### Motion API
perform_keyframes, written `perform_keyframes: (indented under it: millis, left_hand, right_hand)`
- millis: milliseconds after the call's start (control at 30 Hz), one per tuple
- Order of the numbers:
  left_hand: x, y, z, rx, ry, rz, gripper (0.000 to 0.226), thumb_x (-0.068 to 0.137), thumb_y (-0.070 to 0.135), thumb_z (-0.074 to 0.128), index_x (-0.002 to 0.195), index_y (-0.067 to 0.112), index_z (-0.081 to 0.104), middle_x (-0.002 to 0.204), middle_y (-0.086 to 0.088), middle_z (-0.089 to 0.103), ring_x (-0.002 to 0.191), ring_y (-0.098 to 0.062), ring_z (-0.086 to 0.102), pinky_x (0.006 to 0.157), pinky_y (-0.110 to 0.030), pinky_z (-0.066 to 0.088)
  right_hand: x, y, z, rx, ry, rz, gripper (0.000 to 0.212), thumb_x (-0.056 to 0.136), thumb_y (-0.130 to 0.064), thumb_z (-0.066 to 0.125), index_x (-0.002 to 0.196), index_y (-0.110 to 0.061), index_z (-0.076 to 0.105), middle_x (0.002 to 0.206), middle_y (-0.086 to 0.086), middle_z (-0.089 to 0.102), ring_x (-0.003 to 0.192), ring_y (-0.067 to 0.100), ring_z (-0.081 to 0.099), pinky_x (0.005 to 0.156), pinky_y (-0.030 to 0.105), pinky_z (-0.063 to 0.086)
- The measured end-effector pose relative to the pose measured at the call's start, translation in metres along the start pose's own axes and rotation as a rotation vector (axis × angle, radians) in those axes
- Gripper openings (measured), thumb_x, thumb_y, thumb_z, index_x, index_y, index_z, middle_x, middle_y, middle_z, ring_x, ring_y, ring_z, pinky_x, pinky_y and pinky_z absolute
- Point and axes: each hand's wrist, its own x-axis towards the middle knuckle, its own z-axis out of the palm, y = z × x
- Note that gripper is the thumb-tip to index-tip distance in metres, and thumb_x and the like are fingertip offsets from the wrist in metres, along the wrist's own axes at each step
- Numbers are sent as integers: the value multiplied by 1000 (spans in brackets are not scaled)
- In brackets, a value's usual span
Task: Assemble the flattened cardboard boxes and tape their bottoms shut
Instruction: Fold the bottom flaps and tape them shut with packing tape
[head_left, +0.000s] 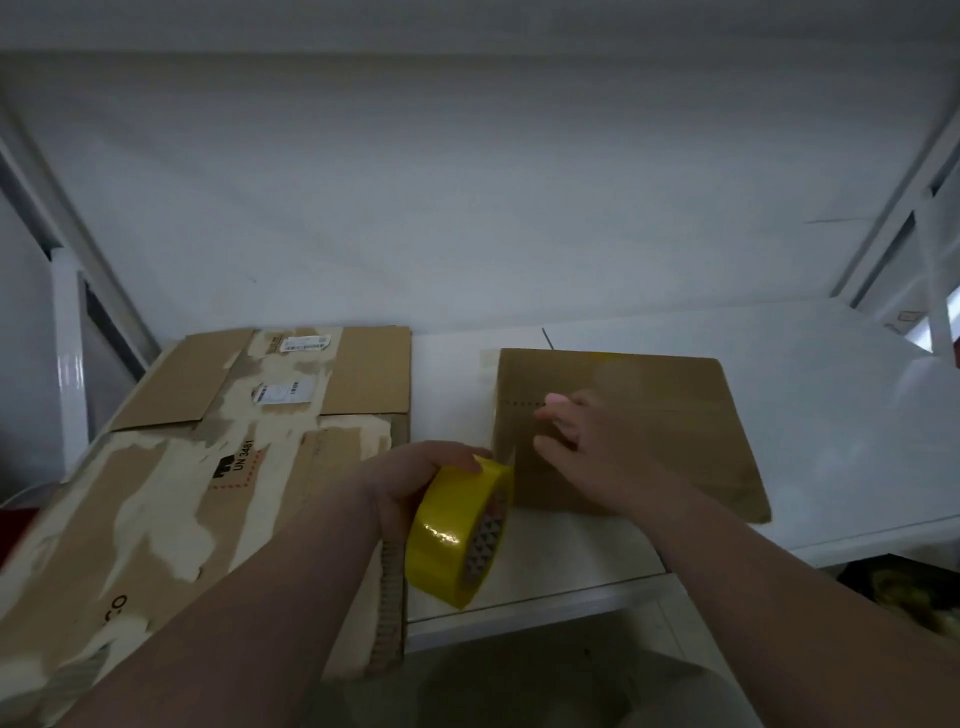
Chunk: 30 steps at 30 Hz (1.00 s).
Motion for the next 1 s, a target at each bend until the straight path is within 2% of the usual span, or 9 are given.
perform_keyframes:
  millis: [133,267,400,433,567,633,833,933,1000]
  left_hand:
    - [5,-2,-2,-3,15,-13,67,66,22,69,131,20,52,123,-20,58,108,-41,58,91,-47,48]
    - [8,-14,6,-56,69,28,57,87,18,60,141,21,42,121,-18,56,105,-38,58,87,-44,50]
    - [13,-24,16,-131,93,60,74,83,21,67,147,23,29,118,-17,59,100,-33,63,81,-42,54]
    - [13,-25,17,-127,90,58,73,82,22,68,146,20,32,116,-16,61,97,-31,64,78,-40,55]
    - [14,-25,19,-103,85,79,36,90,19,60,125,10,54,96,-12,68,82,-24,66,78,-38,52]
    - [14,-27,20,-83,96,57,33,90,20,61,119,8,55,92,-13,69,78,-24,67,78,-37,53]
    - [14,-32,26,-16,156,-51,15,93,23,58,91,9,54,49,-4,66,41,-13,64,40,-22,51]
    - [17,-25,31,-78,159,-89,18,92,23,60,94,5,55,51,-7,66,41,-16,64,38,-24,51]
    - [20,-24,32,-105,159,-120,27,92,25,61,107,4,56,59,-10,68,46,-19,66,42,-26,52]
  right_hand:
    - [8,-4,16,-61,-26,-53,38,95,-36,52,131,-24,55,137,-6,42,121,15,45,94,25,37]
    - [22,-2,27,-91,-93,-48,40,98,-40,45,133,-24,55,136,-3,42,127,16,42,101,30,36]
    - [33,0,25,-167,-123,-45,41,97,-43,46,133,-25,55,131,1,44,120,17,46,97,31,38]
    - [34,1,25,-182,-125,-47,43,97,-44,47,134,-25,54,130,0,44,118,17,46,96,32,39]
    - [33,4,28,-219,-130,-84,57,89,-47,58,139,-22,48,128,-2,44,116,16,46,95,33,41]
    - [34,5,30,-228,-126,-100,60,88,-48,60,140,-21,47,130,-2,44,119,16,46,97,34,41]
    - [36,6,32,-264,-121,-118,65,87,-49,59,142,-20,43,133,-3,43,119,15,46,97,33,43]
    - [36,5,33,-311,-111,-127,70,83,-53,62,142,-20,44,135,-3,43,120,15,46,95,33,43]
    - [36,4,34,-330,-103,-128,71,81,-54,65,141,-21,45,135,-3,42,121,15,45,95,33,44]
